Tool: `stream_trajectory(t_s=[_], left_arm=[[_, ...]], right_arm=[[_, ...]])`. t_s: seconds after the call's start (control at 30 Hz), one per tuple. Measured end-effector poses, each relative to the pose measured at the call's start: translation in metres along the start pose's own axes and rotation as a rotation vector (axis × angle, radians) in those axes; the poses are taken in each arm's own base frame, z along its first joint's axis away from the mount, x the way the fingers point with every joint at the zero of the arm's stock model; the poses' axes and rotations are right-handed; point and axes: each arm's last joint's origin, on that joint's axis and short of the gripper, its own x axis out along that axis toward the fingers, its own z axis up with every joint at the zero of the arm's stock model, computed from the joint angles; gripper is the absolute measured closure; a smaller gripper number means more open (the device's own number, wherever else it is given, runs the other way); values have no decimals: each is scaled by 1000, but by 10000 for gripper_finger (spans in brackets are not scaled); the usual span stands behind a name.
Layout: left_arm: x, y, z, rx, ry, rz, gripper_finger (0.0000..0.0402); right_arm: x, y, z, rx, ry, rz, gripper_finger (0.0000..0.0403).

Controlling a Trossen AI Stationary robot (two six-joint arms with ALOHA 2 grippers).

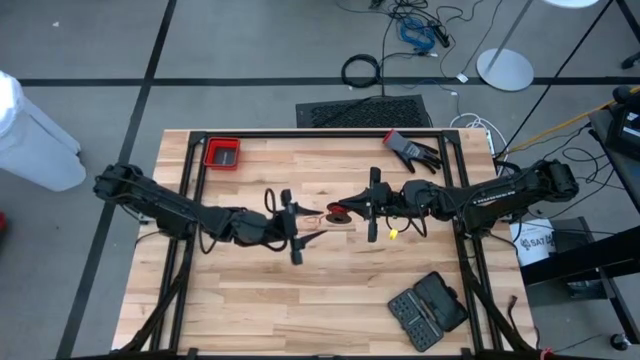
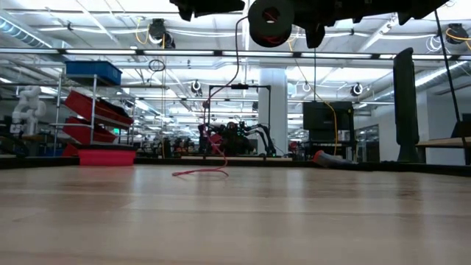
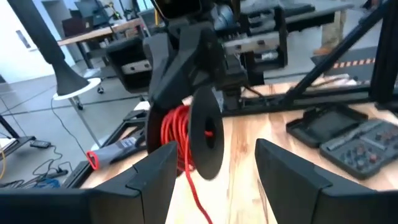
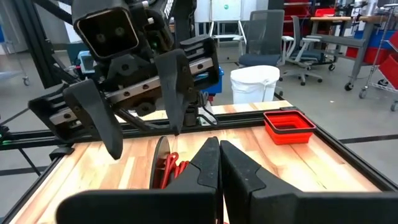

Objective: Coil cords
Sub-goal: Coil the red wire onto the spool

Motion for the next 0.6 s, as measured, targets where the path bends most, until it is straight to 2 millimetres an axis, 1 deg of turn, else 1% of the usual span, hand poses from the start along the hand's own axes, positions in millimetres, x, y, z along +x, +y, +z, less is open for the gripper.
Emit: stream_trajectory(t_s=[0.27, 0.6], left_arm=[[3, 6, 0, -28, -12, 17, 180], [6, 11, 1, -74, -38, -59, 214]], right_arm=[[0, 0, 0, -15, 0, 0, 403], [0, 0, 0, -19, -4, 0, 403]])
